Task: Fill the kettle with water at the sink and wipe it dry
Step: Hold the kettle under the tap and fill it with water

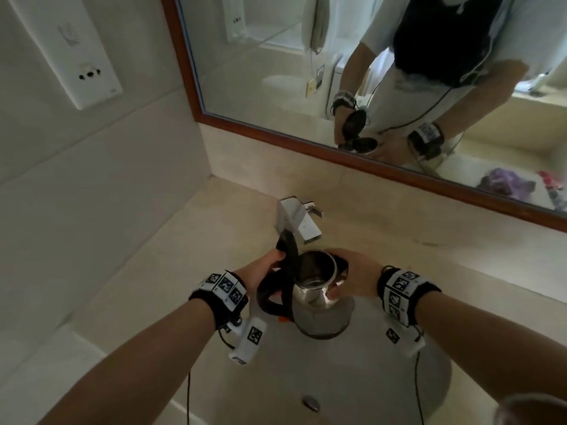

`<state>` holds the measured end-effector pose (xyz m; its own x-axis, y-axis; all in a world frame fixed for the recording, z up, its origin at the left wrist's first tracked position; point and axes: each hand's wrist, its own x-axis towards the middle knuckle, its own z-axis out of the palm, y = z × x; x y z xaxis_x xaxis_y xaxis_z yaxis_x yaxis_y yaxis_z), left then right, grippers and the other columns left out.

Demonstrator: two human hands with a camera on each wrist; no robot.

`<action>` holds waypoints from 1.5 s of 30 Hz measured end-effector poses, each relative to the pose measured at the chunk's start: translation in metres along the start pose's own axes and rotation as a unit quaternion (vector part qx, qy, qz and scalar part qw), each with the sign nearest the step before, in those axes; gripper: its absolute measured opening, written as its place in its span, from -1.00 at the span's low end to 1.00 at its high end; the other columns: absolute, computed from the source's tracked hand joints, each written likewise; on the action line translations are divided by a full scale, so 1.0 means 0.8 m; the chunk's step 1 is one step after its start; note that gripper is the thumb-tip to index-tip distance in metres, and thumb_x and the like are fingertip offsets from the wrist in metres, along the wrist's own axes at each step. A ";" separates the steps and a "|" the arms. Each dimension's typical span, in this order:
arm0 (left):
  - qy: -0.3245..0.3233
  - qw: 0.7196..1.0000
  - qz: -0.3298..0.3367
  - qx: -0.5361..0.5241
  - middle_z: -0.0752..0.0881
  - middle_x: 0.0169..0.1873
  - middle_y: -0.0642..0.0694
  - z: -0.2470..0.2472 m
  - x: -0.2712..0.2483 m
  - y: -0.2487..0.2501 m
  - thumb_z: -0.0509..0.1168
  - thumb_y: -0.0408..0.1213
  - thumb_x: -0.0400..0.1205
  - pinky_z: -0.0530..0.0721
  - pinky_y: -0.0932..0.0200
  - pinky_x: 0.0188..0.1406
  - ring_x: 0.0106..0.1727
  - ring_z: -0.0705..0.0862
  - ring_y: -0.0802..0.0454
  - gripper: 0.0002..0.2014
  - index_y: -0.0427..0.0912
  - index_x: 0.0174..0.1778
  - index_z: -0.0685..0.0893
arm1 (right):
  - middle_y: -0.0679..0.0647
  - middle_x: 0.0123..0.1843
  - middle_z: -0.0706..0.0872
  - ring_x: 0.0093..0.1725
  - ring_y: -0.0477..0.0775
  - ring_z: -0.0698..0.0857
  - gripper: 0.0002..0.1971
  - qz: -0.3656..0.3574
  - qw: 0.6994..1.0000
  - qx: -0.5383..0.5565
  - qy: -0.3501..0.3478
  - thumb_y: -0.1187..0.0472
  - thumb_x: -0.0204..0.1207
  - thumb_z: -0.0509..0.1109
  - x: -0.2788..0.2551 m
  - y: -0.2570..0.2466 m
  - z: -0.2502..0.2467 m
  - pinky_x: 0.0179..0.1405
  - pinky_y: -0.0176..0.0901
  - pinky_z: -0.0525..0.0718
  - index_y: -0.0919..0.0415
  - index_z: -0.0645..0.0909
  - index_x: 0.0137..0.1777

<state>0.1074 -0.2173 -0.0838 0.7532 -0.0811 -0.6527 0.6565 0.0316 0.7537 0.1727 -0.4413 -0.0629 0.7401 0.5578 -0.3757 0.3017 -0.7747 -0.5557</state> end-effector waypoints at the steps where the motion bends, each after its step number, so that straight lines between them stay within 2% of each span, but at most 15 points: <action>1: -0.002 1.000 -0.013 -0.010 0.72 0.06 -0.34 -0.003 0.009 0.000 0.29 0.15 0.33 0.60 -0.09 0.29 0.08 0.69 -0.28 -0.40 -0.22 0.14 0.65 | -0.15 0.37 0.65 0.34 0.01 0.62 -0.08 0.000 1.000 -0.004 -0.007 -0.07 0.00 0.69 0.011 0.003 -0.001 0.39 0.08 0.59 -0.29 0.41 0.44; 3: -0.002 1.000 -0.021 -0.022 0.72 0.09 -0.34 -0.007 0.026 -0.004 0.33 0.17 0.18 0.54 -0.13 0.37 0.16 0.67 -0.30 -0.32 -0.21 0.13 0.67 | -0.23 0.36 0.64 0.35 -0.03 0.61 -0.08 -0.010 1.000 -0.008 -0.015 -0.14 -0.06 0.67 0.026 0.011 0.001 0.39 0.09 0.59 -0.46 0.38 0.38; 5: 0.003 0.999 -0.027 -0.032 0.72 0.02 -0.28 -0.008 0.037 -0.006 0.26 0.11 0.42 0.58 -0.10 0.28 0.08 0.68 -0.24 -0.52 -0.20 0.06 0.67 | -0.32 0.32 0.61 0.33 -0.10 0.59 -0.10 -0.020 1.000 -0.010 -0.021 -0.16 -0.07 0.67 0.041 0.021 0.005 0.39 0.04 0.60 -0.62 0.34 0.29; 6: 0.002 0.999 -0.030 -0.040 0.71 -0.05 -0.26 -0.011 0.046 -0.009 0.17 0.03 0.58 0.62 -0.05 0.13 -0.03 0.68 -0.20 -0.63 -0.21 0.01 0.66 | -0.36 0.31 0.59 0.33 -0.13 0.58 -0.11 -0.024 0.999 -0.013 -0.022 -0.14 -0.05 0.67 0.046 0.022 0.006 0.39 0.00 0.59 -0.63 0.34 0.29; 8: 0.009 0.998 -0.044 -0.052 0.68 -0.17 -0.23 -0.011 0.054 -0.013 0.06 -0.08 0.70 0.62 0.11 -0.19 -0.21 0.65 -0.11 -0.67 -0.23 -0.05 0.63 | -0.39 0.31 0.53 0.32 -0.21 0.51 -0.10 -0.027 0.999 -0.015 -0.034 -0.05 0.07 0.70 0.052 0.025 0.007 0.43 -0.13 0.50 -0.45 0.37 0.42; 11: 0.013 0.998 -0.048 -0.048 0.71 -0.17 -0.24 -0.014 0.065 -0.017 0.21 0.06 0.49 0.66 0.15 -0.25 -0.24 0.69 -0.11 -0.58 -0.23 -0.02 0.67 | -0.25 0.42 0.52 0.40 -0.15 0.48 -0.10 -0.024 0.998 -0.004 -0.053 0.05 0.19 0.70 0.064 0.033 0.011 0.49 -0.17 0.39 -0.16 0.37 0.54; 14: 0.010 0.997 -0.061 -0.043 0.73 -0.29 -0.21 -0.018 0.072 -0.019 0.22 0.12 0.35 0.63 0.17 -0.34 -0.37 0.70 -0.08 -0.52 -0.24 -0.09 0.70 | -0.18 0.47 0.54 0.45 -0.08 0.49 -0.11 -0.025 0.997 -0.006 -0.071 0.02 0.19 0.69 0.072 0.035 0.015 0.49 -0.10 0.42 -0.15 0.37 0.54; 17: 0.003 0.997 -0.072 -0.034 0.72 -0.30 -0.21 -0.017 0.077 -0.020 0.15 0.11 0.59 0.63 0.20 -0.38 -0.41 0.69 -0.05 -0.55 -0.24 -0.11 0.69 | -0.14 0.47 0.48 0.48 -0.03 0.44 -0.14 0.017 0.996 -0.010 -0.086 -0.01 0.32 0.62 0.080 0.036 0.004 0.47 -0.10 0.38 -0.02 0.30 0.60; 20: 0.012 0.997 -0.070 -0.036 0.71 -0.23 -0.23 -0.018 0.080 -0.021 0.05 0.05 0.70 0.65 0.19 -0.34 -0.33 0.67 -0.09 -0.56 -0.24 -0.07 0.67 | 0.04 0.55 0.49 0.54 0.11 0.47 -0.26 0.077 0.995 0.054 -0.025 -0.02 0.49 0.48 0.097 0.042 -0.022 0.52 -0.07 0.39 0.12 0.28 0.62; 23: 0.018 0.996 -0.059 -0.057 0.70 -0.23 -0.24 -0.017 0.080 -0.022 0.06 0.00 0.70 0.62 0.14 -0.30 -0.32 0.66 -0.12 -0.59 -0.24 -0.08 0.67 | 0.07 0.42 0.62 0.42 0.11 0.58 -0.46 0.100 0.984 0.127 0.079 0.09 0.60 0.38 0.113 0.035 -0.051 0.44 -0.15 0.44 0.19 0.40 0.56; 25: 0.013 0.996 -0.054 -0.067 0.69 -0.18 -0.26 -0.016 0.082 -0.023 0.06 0.00 0.71 0.61 0.12 -0.28 -0.29 0.65 -0.13 -0.60 -0.23 -0.06 0.66 | 0.04 0.28 0.68 0.35 0.10 0.63 -0.56 0.103 0.975 0.166 0.105 0.11 0.63 0.35 0.125 0.025 -0.060 0.41 -0.13 0.51 0.18 0.50 0.49; 29: 0.008 0.996 -0.048 -0.074 0.69 -0.17 -0.23 -0.018 0.081 -0.023 0.07 0.02 0.69 0.64 0.12 -0.25 -0.24 0.66 -0.12 -0.60 -0.23 -0.04 0.65 | 0.07 0.00 0.78 0.13 0.14 0.76 -0.71 0.087 0.969 0.196 0.122 0.18 0.61 0.37 0.145 0.008 -0.058 0.29 0.11 0.69 0.20 0.67 0.30; 35: 0.004 0.997 -0.040 -0.069 0.69 -0.23 -0.21 -0.022 0.086 -0.028 0.10 0.08 0.65 0.64 0.22 -0.40 -0.33 0.67 -0.06 -0.55 -0.28 0.02 0.63 | 0.17 0.13 0.78 0.04 0.05 0.70 -0.70 0.094 0.968 0.173 0.154 0.36 0.52 0.45 0.156 0.006 -0.053 0.27 -0.02 0.67 0.21 0.71 0.25; 40: -0.005 0.997 -0.039 -0.065 0.72 -0.26 -0.19 -0.025 0.088 -0.027 0.23 0.20 0.30 0.62 0.17 -0.31 -0.34 0.69 -0.07 -0.41 -0.26 -0.02 0.66 | 0.11 0.00 0.79 0.03 0.09 0.74 -0.72 0.090 0.973 0.130 0.166 0.30 0.49 0.48 0.155 0.006 -0.056 0.16 -0.09 0.68 0.21 0.74 0.21; 45: 0.019 0.996 -0.024 -0.084 0.71 -0.12 -0.26 -0.024 0.090 -0.028 0.27 0.19 0.26 0.67 0.09 -0.23 -0.22 0.69 -0.15 -0.34 -0.28 0.09 0.64 | 0.14 0.09 0.80 0.07 0.12 0.73 -0.71 0.109 0.974 0.097 0.175 0.28 0.49 0.47 0.164 0.007 -0.057 0.15 -0.07 0.68 0.20 0.74 0.21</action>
<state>0.1478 -0.2051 -0.1488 0.7193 -0.0492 -0.6929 0.6875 0.1941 0.6998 0.2988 -0.3862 -0.0813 0.9439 0.2236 -0.2431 0.0202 -0.7736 -0.6334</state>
